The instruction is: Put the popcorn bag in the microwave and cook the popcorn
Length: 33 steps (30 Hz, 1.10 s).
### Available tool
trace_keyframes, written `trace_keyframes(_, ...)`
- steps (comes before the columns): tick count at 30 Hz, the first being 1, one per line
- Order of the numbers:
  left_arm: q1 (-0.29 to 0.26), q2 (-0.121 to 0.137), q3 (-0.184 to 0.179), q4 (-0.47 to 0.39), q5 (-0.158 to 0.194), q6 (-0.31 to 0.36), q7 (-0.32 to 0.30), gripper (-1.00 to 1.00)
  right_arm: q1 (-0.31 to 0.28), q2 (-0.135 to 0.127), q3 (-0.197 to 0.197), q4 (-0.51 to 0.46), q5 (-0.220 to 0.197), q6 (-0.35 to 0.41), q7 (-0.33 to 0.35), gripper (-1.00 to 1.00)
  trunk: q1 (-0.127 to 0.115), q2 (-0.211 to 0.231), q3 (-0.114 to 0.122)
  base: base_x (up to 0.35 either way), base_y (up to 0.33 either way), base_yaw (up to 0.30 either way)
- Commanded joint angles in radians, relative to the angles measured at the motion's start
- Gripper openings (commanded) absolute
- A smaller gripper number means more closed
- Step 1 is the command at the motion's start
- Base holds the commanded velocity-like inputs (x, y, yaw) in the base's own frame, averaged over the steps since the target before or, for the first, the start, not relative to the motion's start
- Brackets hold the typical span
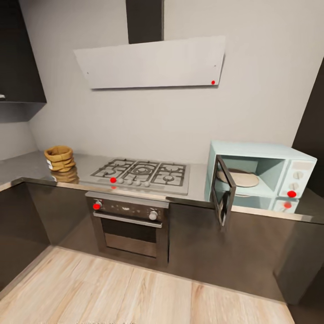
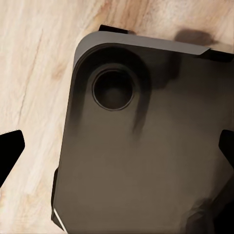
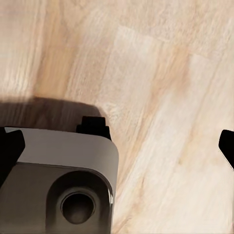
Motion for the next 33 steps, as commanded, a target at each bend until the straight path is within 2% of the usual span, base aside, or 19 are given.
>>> trace_keyframes(1,0.000,0.000,0.003,0.000,0.004,-0.002,0.001,1.00,-0.001,0.000,-0.006,0.002,0.011,0.001,-0.003,1.00,0.000,-0.001,-0.001,0.000,0.000,0.274)
trace_keyframes(33,0.000,0.000,0.003,0.000,0.004,-0.001,0.001,1.00,-0.001,-0.002,-0.006,0.002,0.013,-0.001,-0.003,1.00,0.000,-0.001,0.002,0.000,0.000,0.274)
